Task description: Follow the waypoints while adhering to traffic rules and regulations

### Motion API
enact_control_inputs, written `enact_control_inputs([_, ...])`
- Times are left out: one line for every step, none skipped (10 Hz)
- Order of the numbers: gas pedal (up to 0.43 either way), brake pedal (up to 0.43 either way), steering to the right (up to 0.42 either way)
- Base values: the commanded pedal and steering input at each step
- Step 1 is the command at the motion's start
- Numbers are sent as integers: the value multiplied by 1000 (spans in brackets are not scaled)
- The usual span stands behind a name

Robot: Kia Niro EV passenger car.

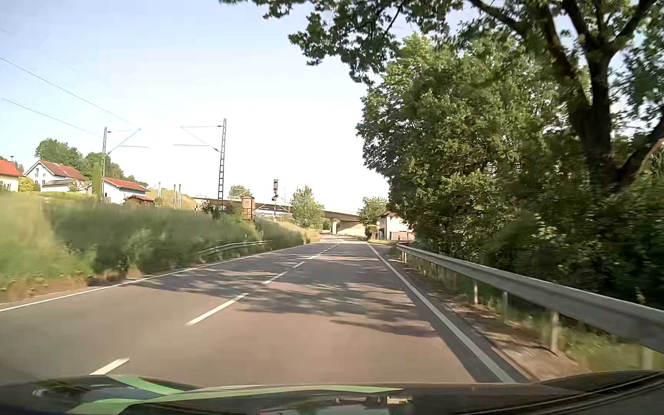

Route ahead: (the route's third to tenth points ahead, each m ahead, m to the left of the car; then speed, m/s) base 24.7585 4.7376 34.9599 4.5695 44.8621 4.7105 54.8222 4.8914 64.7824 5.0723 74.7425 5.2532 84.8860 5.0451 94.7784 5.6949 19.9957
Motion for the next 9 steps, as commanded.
enact_control_inputs([0,0,-1])
enact_control_inputs([0,0,-1])
enact_control_inputs([0,0,-1])
enact_control_inputs([0,0,-1])
enact_control_inputs([0,0,-1])
enact_control_inputs([0,6,-2])
enact_control_inputs([0,37,-1])
enact_control_inputs([0,61,-2])
enact_control_inputs([0,98,-1])
